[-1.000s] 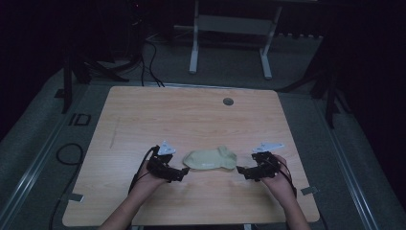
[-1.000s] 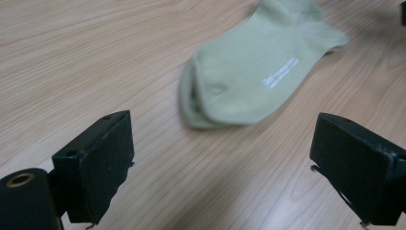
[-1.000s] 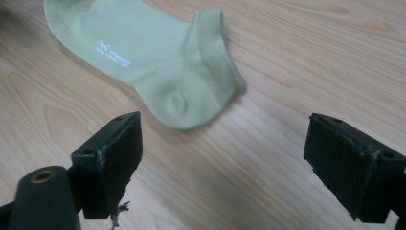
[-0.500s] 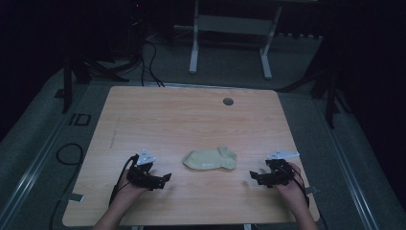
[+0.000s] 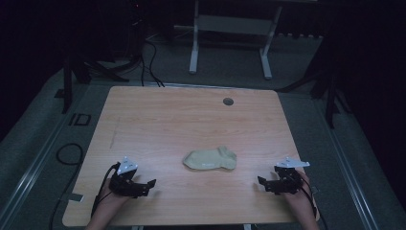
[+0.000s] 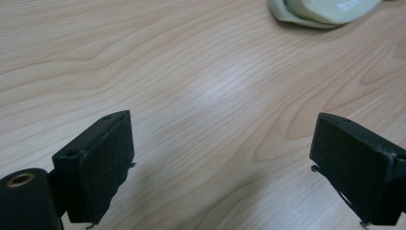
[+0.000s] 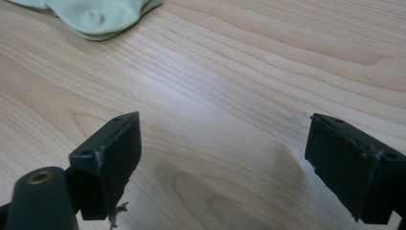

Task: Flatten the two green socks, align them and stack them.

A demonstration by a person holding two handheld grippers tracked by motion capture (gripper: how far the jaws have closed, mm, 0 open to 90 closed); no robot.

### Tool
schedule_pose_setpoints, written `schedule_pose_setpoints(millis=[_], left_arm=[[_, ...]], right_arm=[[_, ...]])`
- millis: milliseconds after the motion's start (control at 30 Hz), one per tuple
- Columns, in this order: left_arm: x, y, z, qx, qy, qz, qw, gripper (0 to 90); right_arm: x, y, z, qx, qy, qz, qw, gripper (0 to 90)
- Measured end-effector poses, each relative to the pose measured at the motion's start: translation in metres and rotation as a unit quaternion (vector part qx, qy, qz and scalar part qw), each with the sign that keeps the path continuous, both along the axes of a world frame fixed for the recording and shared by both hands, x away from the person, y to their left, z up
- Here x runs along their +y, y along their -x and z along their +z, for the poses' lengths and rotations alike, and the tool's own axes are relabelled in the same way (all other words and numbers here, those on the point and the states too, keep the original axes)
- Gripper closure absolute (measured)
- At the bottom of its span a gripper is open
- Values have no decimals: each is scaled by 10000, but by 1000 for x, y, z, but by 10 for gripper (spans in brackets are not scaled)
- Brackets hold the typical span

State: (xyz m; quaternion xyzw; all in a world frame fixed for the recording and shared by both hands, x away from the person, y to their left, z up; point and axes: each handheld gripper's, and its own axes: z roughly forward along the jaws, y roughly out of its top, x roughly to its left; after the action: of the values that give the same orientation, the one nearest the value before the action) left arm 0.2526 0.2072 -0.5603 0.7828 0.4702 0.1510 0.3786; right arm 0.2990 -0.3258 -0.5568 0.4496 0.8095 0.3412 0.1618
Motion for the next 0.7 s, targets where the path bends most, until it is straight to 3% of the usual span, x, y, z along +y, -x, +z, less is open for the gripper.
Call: schedule_pose_setpoints(millis=[233,500,700], left_arm=[[22,14,-3,-69,-19,323,9995,81],[37,22,-3,-169,93,586,9981,81],[53,31,-3,-299,220,890,9953,81]], right_arm=[[-13,10,-4,-150,-133,-381,9991,124],[-23,17,-5,-169,-136,-534,9983,124],[-36,21,-8,-125,-231,-766,9967,124]])
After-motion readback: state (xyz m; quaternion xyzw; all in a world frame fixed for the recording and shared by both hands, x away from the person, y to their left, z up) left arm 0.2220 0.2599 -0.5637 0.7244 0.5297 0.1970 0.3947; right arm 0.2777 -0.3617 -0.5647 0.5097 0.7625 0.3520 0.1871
